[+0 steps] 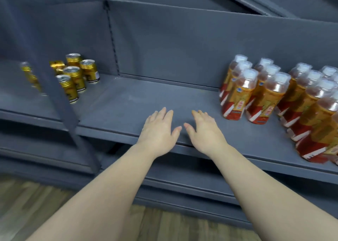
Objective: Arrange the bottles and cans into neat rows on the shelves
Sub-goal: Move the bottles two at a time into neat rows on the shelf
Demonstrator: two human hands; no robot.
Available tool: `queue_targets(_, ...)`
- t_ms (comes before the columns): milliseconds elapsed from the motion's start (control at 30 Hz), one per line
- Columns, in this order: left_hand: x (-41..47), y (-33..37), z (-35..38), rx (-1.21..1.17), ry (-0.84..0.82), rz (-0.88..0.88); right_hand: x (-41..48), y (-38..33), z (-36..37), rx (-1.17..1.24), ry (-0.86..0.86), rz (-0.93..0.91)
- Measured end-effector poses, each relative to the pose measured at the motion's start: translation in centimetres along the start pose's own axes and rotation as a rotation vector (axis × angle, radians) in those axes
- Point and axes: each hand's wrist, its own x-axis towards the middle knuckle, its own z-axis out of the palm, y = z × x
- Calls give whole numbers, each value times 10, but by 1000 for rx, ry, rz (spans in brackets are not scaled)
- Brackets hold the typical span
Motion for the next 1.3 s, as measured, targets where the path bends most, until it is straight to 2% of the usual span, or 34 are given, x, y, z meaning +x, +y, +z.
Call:
queue_targets(167,-47,-80,-38,40,88,-144,-1,-87,34,-79,-70,-177)
queue_targets(700,-192,-274,-108,100,225,-700,-3,-332,147,-53,-343,-797)
queue_targets(1100,-221,-364,-156,228,295,-1068,53,-460,204,-52,-486,-1026)
queue_targets(1300,-232,-405,-170,164,335,-1167,64,-517,229,-55,-518,-1114)
